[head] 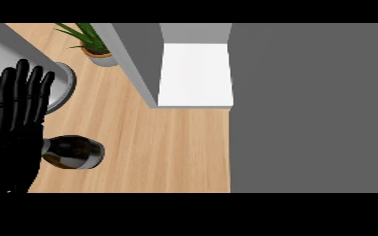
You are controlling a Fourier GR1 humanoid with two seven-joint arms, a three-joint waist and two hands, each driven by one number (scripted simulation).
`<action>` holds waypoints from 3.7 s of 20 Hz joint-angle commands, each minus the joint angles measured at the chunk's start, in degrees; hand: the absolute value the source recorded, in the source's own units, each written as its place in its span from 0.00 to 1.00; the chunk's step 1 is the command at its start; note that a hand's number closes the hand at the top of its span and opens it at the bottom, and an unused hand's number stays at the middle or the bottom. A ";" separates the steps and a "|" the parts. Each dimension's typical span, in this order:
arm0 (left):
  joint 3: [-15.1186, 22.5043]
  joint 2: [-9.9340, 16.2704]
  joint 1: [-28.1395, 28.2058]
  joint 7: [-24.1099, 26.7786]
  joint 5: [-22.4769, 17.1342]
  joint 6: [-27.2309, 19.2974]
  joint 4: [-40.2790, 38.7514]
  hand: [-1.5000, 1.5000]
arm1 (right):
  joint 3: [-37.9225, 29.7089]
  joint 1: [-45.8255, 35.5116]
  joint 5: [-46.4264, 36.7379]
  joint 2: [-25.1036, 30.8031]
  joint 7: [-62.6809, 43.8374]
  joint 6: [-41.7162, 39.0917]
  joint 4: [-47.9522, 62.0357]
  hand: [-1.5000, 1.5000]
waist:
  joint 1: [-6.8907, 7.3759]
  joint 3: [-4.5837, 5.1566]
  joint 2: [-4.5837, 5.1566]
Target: Pick up the wine, place it into the cabinet and close the cabinet
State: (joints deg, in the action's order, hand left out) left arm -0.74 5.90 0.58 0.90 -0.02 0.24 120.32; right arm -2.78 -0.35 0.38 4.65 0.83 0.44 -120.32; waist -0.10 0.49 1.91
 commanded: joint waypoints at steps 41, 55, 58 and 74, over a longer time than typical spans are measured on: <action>20.09 -1.38 11.99 -26.24 9.95 -29.94 25.39 0.00 | 9.77 2.73 7.88 1.99 -32.53 -3.52 -26.03 0.00 | 0.30 -0.46 -2.08; 0.44 1.89 18.25 -23.58 -7.02 -24.54 27.43 0.00 | 8.78 5.23 9.58 3.81 -35.77 -3.29 -32.46 0.00 | 0.29 -0.42 -2.27; -5.95 2.81 15.22 -25.16 -11.95 -22.31 23.28 0.00 | 7.29 5.38 10.62 2.82 -33.04 -3.76 -29.64 0.00 | 0.05 -0.46 -2.11; -9.56 -4.28 19.10 -9.03 -19.33 -8.71 1.52 0.00 | 9.26 4.06 9.70 2.59 -36.77 -4.31 -31.42 0.00 | -0.16 -0.47 -2.03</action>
State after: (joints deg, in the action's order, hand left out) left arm -10.07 2.88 19.89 -11.09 -18.63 -10.55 126.68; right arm 6.73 0.78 5.49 6.87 -31.58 -3.57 -142.66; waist -0.04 0.04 -0.14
